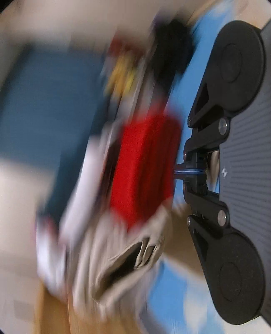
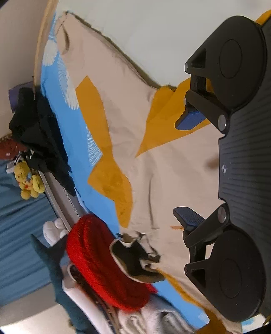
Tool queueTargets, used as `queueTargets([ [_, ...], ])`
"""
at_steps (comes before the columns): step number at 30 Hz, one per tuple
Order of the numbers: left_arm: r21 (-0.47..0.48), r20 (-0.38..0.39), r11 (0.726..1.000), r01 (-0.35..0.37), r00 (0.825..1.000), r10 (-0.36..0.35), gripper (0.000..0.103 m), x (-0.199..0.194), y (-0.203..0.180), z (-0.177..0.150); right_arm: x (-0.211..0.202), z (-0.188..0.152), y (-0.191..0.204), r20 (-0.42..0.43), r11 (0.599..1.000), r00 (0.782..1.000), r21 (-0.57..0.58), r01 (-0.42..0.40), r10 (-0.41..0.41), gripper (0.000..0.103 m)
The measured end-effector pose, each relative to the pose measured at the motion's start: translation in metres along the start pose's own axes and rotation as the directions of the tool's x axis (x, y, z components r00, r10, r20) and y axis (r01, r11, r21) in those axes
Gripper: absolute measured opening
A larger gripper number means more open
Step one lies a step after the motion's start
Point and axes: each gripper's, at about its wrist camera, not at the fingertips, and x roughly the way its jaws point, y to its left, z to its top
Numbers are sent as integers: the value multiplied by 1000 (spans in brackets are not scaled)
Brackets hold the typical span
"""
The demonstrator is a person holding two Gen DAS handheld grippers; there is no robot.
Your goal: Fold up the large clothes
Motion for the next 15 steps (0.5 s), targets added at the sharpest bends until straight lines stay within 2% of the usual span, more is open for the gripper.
queueTargets([
  [1, 38, -29, 996, 83, 996, -82, 1, 1, -34, -16, 0, 2, -3, 1, 1000, 1000, 24, 3, -3, 82],
  [2, 72, -85, 982, 173, 982, -167, 3, 4, -67, -39, -1, 4, -6, 3, 999, 1000, 38, 1, -1, 82],
  [3, 101, -160, 962, 253, 959, -235, 4, 8, -92, -64, -1, 6, -8, 3, 999, 1000, 46, -1, 1, 82],
  [4, 119, -232, 944, 307, 933, -274, 6, 12, -109, -89, 0, 8, -9, 3, 999, 1000, 50, 0, 0, 82],
  [5, 133, -300, 934, 331, 912, -281, 8, 15, -120, -113, 0, 10, -11, 5, 999, 1000, 53, 1, -1, 82],
  [6, 140, -364, 930, 340, 891, -271, 26, 19, -122, -134, 1, 11, -14, 5, 998, 1000, 55, -1, 1, 82],
  [7, 134, -424, 934, 331, 871, -247, 39, 24, -115, -154, 2, 13, -16, 1, 998, 1000, 61, -4, 3, 82],
  [8, 123, -447, 947, 298, 868, -215, 62, 27, -104, -165, 3, 14, -19, -5, 997, 1000, 72, -4, 5, 82],
  [9, 112, -456, 964, 241, 874, -166, 78, 31, -87, -171, 3, 16, -21, -11, 996, 1000, 88, -7, 8, 82],
  [10, 107, -450, 979, 176, 886, -110, 82, 34, -69, -172, 4, 16, -24, -17, 995, 1000, 103, -11, 13, 82],
  [12, 100, -396, 993, 56, 918, -12, 83, 40, -41, -162, 7, 17, -28, -32, 991, 999, 135, 0, 4, 82],
  [14, 110, -356, 994, -3, 933, 42, 84, 57, -27, -142, 11, 16, -30, -51, 986, 999, 167, 5, 3, 82],
  [15, 114, -353, 993, 0, 935, 40, 87, 67, -27, -136, 12, 14, -30, -60, 984, 998, 180, 10, 1, 82],
])
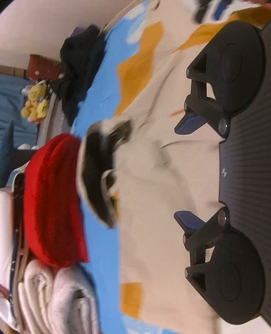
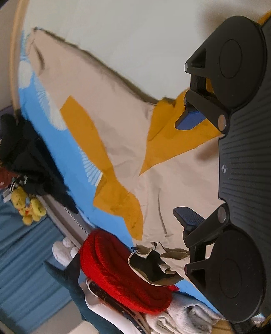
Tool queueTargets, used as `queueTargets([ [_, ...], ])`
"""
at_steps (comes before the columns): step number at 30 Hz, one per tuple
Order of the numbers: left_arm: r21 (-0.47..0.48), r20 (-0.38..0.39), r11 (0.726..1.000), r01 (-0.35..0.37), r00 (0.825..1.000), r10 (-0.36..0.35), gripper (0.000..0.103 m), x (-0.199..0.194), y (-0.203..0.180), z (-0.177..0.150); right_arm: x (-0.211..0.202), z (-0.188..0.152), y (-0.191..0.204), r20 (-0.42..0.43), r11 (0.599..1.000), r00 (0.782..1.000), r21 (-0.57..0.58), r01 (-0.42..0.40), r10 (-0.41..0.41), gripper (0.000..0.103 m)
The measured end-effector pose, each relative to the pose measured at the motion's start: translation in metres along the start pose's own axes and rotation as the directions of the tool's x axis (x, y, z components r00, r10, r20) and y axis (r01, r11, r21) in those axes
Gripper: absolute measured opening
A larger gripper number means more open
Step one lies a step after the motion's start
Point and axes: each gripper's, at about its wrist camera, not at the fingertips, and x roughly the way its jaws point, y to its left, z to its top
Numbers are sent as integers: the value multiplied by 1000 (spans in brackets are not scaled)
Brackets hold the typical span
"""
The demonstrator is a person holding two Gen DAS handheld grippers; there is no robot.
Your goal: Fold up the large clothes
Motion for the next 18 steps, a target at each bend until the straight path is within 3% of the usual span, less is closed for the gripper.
queueTargets([
  [3, -16, -43, 998, 66, 997, -66, 90, 35, -2, 32, 4, -3, 1, -16, 1000, 1000, 9, 7, -7, 82],
  [6, -97, -95, 989, 111, 988, -120, 93, 81, -16, 50, 6, -2, 0, -8, 1000, 1000, -4, 22, -22, 82],
  [9, -132, -154, 987, 93, 982, -113, 97, 129, -34, 59, 9, 2, -5, -9, 999, 999, 13, 52, -52, 82],
  [11, -117, -206, 993, 29, 977, -53, 99, 154, -46, 58, 13, 5, -12, -25, 996, 997, 49, 76, -75, 82],
  [12, -94, -238, 995, -21, 971, -2, 88, 165, -51, 55, 14, 7, -16, -39, 994, 996, 72, 80, -77, 82],
  [13, -69, -254, 995, -67, 966, 47, 70, 176, -55, 53, 16, 9, -20, -51, 992, 996, 97, 80, -75, 82],
  [14, -39, -252, 994, -104, 964, 91, 33, 179, -56, 49, 17, 10, -24, -63, 989, 995, 121, 80, -73, 82],
  [15, -22, -243, 993, -116, 964, 107, 24, 178, -55, 49, 17, 11, -27, -70, 988, 995, 132, 80, -71, 82],
  [17, -46, -157, 992, -119, 981, 111, 8, 160, -52, 53, 16, 13, -29, -71, 986, 995, 145, 80, -70, 82],
  [18, -61, -119, 992, -111, 988, 104, 8, 147, -50, 57, 15, 14, -30, -69, 986, 995, 149, 78, -68, 82],
])
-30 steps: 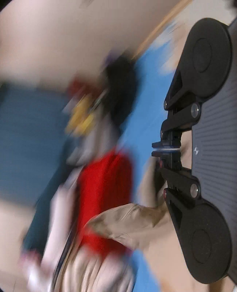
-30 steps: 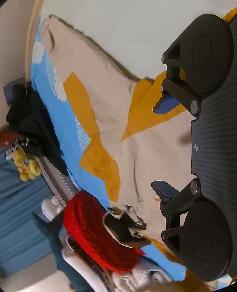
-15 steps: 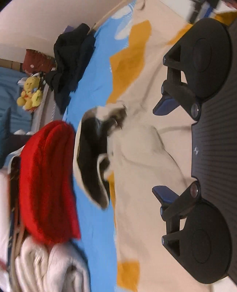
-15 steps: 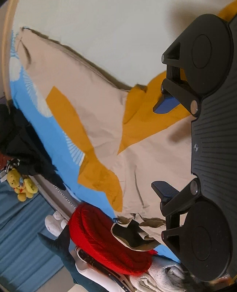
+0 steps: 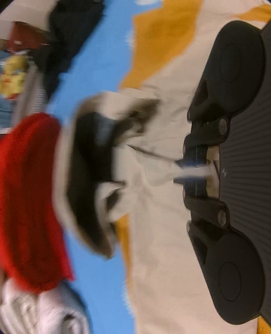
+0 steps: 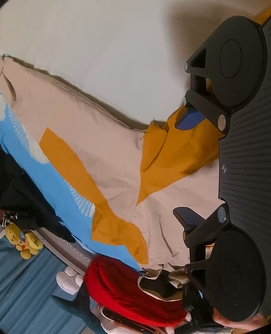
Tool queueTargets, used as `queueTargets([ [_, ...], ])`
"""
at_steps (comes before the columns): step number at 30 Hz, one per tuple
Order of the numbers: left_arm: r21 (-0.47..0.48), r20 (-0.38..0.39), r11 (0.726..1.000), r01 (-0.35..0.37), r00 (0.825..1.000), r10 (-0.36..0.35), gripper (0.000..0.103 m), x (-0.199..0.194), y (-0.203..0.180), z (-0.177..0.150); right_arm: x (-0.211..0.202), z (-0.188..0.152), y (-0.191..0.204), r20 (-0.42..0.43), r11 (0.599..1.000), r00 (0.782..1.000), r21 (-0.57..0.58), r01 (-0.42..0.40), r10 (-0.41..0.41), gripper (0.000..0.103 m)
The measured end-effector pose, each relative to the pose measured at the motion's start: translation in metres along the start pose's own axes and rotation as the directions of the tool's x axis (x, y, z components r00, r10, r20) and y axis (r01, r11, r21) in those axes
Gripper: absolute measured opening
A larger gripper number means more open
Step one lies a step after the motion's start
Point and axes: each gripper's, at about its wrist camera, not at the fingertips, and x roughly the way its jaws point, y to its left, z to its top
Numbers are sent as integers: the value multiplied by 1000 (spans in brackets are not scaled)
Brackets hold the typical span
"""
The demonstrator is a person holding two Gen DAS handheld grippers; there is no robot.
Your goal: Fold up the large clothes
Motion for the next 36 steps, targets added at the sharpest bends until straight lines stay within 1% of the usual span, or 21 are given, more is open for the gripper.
queueTargets([
  [2, -7, 61, 998, 60, 996, -59, 8, -31, 2, 8, -2, 1, -1, 2, 1000, 1000, 13, -8, 8, 82],
  [5, 64, 107, 978, 199, 973, -205, 8, -88, -17, 12, -4, 1, -1, 6, 999, 1000, 31, -18, 17, 82],
  [8, 143, 87, 930, 338, 932, -352, 9, -130, -56, 1, -6, 0, 0, 17, 999, 1000, 40, -19, 18, 82],
  [9, 183, 71, 911, 370, 919, -387, 14, -137, -73, -7, -7, 1, 0, 19, 999, 1000, 44, -20, 19, 82],
  [10, 220, 42, 895, 387, 913, -405, 19, -135, -91, -17, -7, 0, -1, 21, 999, 1000, 48, -22, 21, 82],
  [11, 244, -4, 886, 393, 914, -405, 49, -129, -105, -28, -7, 0, -2, 22, 998, 1000, 52, -20, 19, 82],
  [12, 261, -65, 879, 400, 916, -397, 87, -117, -117, -39, -6, 1, -3, 22, 998, 1000, 57, -16, 14, 82],
  [13, 270, -99, 881, 389, 921, -377, 94, -111, -124, -50, -6, 2, -4, 21, 998, 1000, 62, -11, 9, 82],
  [14, 278, -92, 886, 371, 929, -360, 94, -106, -126, -62, -5, 3, -6, 19, 998, 1000, 70, -7, 6, 82],
  [16, 293, -76, 884, 363, 931, -357, 94, -100, -115, -73, -4, 6, -9, 16, 996, 1000, 84, -10, 9, 82],
  [19, 225, -38, 920, 320, 947, -319, 97, -98, -70, -69, -4, 8, -9, 15, 997, 1000, 76, -17, 16, 82],
  [20, 194, -9, 940, 281, 959, -284, 100, -99, -49, -66, -3, 8, -9, 18, 998, 1000, 68, -18, 17, 82],
  [22, 129, 79, 981, 144, 985, -155, 102, -98, 1, -62, -3, 7, -7, 18, 998, 1000, 56, -22, 21, 82],
  [24, 63, 102, 998, -13, 995, 7, 103, -90, 46, -61, -3, 5, -4, 18, 999, 1000, 46, -26, 25, 82],
  [25, 25, 94, 996, -89, 992, 86, 103, -83, 73, -64, -3, 4, -3, 17, 999, 999, 41, -28, 27, 82],
  [27, -41, 63, 978, -204, 976, 206, 103, -71, 118, -73, -2, 2, -1, 13, 999, 999, 32, -32, 31, 82],
  [29, -90, 25, 959, -267, 962, 271, 103, -61, 157, -87, -1, 0, 1, 8, 999, 999, 23, -34, 34, 82],
  [30, -95, -27, 948, -304, 953, 303, 103, -49, 171, -94, -1, -1, 2, 5, 999, 999, 18, -36, 36, 82],
  [32, -105, -119, 936, -336, 939, 324, 103, -29, 190, -105, 1, -3, 5, -1, 999, 999, -3, -38, 38, 82],
  [33, -114, -144, 936, -334, 937, 317, 103, -23, 195, -107, 1, -5, 6, -1, 999, 999, -15, -37, 37, 82],
  [36, -165, -157, 925, -343, 935, 319, 103, -24, 196, -110, 2, -6, 9, 0, 998, 999, -41, -40, 40, 82],
])
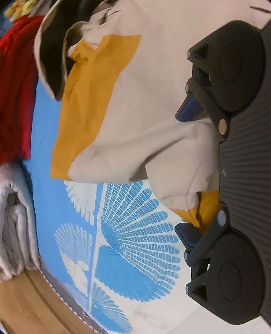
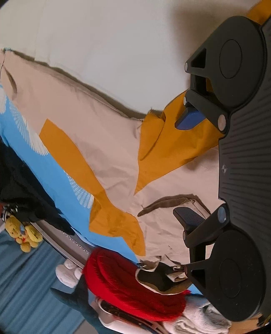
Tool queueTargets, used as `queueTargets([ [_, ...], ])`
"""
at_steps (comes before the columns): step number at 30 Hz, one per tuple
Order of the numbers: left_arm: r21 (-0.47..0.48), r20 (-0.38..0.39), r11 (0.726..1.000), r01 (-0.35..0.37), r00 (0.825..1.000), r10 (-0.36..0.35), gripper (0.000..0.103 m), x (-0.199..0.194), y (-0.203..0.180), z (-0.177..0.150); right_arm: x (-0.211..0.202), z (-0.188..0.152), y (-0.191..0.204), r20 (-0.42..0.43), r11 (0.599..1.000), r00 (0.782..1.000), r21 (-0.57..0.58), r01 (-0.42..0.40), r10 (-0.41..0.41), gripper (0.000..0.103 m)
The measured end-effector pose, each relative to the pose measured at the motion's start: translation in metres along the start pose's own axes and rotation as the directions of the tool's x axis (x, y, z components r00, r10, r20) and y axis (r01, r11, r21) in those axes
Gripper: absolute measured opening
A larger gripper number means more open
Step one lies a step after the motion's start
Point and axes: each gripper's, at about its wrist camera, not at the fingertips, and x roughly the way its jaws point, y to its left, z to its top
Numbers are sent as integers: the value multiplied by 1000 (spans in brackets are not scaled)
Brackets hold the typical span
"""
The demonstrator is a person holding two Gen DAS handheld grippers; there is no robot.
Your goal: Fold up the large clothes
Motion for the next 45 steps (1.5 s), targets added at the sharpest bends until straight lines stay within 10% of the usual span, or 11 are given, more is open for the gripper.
queueTargets([
  [11, 32, 49, 999, 20, 999, -22, 103, -166, 38, -68, -32, -14, 22, 1, 987, 1000, -163, -6, 6, 82],
  [23, 26, 105, 982, 185, 977, -186, 103, -381, 104, -201, -330, -94, 32, 48, 882, 982, -451, -140, 181, 85],
  [31, 75, 224, 975, 210, 949, -222, 103, -495, 127, -236, -426, -101, 28, 57, 896, 967, -392, -207, 248, 86],
  [45, 27, 309, 979, 202, 930, -200, 103, -571, 180, -267, -488, -126, 7, 57, 894, 952, -363, -262, 302, 86],
])
